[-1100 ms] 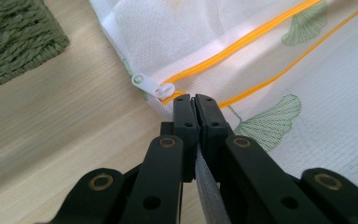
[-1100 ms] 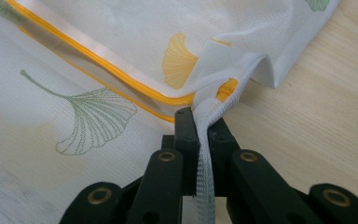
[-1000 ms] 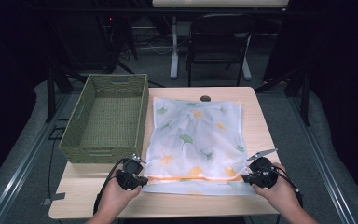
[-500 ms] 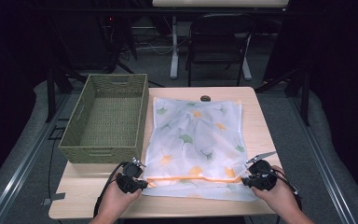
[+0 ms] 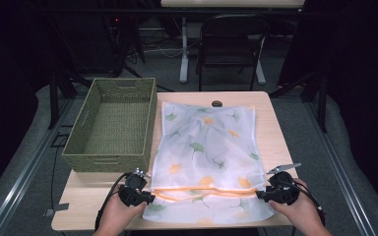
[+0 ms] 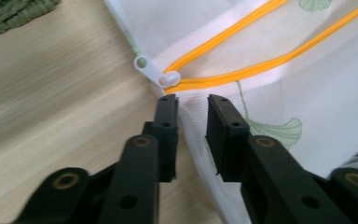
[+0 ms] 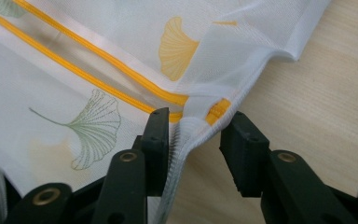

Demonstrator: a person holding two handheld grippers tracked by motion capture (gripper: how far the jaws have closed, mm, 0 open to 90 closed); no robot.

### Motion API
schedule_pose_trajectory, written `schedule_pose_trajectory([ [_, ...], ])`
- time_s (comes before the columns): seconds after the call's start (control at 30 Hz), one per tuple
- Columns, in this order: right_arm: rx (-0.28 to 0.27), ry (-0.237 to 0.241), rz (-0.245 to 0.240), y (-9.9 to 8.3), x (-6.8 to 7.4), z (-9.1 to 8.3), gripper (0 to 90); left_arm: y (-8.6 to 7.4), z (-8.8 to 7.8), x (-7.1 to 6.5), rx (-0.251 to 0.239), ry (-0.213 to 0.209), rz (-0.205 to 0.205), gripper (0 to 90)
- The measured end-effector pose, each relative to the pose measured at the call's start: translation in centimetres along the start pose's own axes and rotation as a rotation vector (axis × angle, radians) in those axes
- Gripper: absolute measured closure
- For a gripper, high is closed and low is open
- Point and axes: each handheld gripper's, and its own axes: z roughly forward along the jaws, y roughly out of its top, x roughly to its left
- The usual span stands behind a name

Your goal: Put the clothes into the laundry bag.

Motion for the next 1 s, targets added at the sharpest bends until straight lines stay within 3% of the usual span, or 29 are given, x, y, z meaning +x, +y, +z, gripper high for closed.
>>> schedule_pose_trajectory([
  [0.23, -0.046, 0.008, 0.013, -0.9, -0.6, -1.2, 52.2, -0.7, -0.9, 0.6, -0.035, -0.015, -0.006, 62.3],
  [0.3, -0.083, -0.003, 0.024, -1.4, -0.9, -2.0, 49.9, -0.8, -1.2, 0.7, -0.050, -0.014, -0.012, 58.4],
  [0.43, -0.101, -0.017, 0.029, -1.7, -1.3, -2.6, 49.7, -1.0, -1.5, 0.9, -0.083, -0.010, -0.034, 56.2],
  [0.63, -0.145, -0.032, 0.034, -1.7, -1.5, -3.1, 50.2, -0.9, -1.6, 1.0, -0.101, -0.010, -0.034, 54.1],
  [0.8, -0.177, -0.050, 0.019, -1.0, -1.2, -2.7, 52.9, -0.3, -1.8, 0.9, -0.115, -0.008, -0.018, 54.1],
  [1.0, -0.168, -0.052, -0.014, 0.0, -0.5, -2.1, 55.6, 0.5, -1.9, 1.3, -0.145, -0.009, -0.003, 54.1],
])
